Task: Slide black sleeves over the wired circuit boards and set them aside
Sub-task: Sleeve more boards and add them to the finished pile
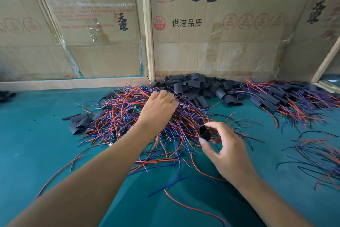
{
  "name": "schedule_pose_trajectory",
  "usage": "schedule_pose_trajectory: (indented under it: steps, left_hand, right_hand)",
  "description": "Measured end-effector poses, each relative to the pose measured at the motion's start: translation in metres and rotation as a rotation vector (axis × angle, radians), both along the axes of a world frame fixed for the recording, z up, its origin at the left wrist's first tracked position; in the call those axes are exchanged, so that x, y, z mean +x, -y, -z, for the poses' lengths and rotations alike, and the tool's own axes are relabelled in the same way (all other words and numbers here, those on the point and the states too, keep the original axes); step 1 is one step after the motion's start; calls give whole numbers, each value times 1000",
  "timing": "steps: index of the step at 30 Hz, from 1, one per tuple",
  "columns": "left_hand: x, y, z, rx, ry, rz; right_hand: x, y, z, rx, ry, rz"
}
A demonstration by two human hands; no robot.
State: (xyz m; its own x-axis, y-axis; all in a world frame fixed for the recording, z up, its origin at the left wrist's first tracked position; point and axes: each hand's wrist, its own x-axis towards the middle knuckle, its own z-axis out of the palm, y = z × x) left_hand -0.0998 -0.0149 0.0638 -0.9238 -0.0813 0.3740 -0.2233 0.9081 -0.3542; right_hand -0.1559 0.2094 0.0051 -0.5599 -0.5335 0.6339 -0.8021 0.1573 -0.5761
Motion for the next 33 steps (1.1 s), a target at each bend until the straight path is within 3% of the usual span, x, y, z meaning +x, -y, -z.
schedule_pose_trajectory:
  steps: [4,7,9,12,14,19,24,28,33]
  left_hand:
    - [8,-11,-23,33,-222,82]
    - [21,-30,-51,339,-385,137]
    - [28,-37,-67,582,-381,164]
    - [36,-43,-85,790,-412,185]
    - [41,-46,-91,1025,-500,244]
    - [58,-58,-76,1880,-678,437]
    - [69,-56,-46,2410,-953,493]
    - [72,-49,-28,2547,-1145,411]
    - [70,-56,-14,2425,-952,314]
  right_hand:
    - [-1,-2,-2,-7,8,8]
    - [2,-1,-4,-27,17,19]
    - [5,0,-5,-21,-34,37]
    - [4,-2,-4,-7,-63,50]
    - [3,-2,-5,-12,-59,46]
    - [2,-3,-6,-20,-57,43]
    - [0,-2,-4,-34,11,-25]
    - [-3,-1,-3,-1,21,-79]
    - [-4,-2,-3,14,38,-81]
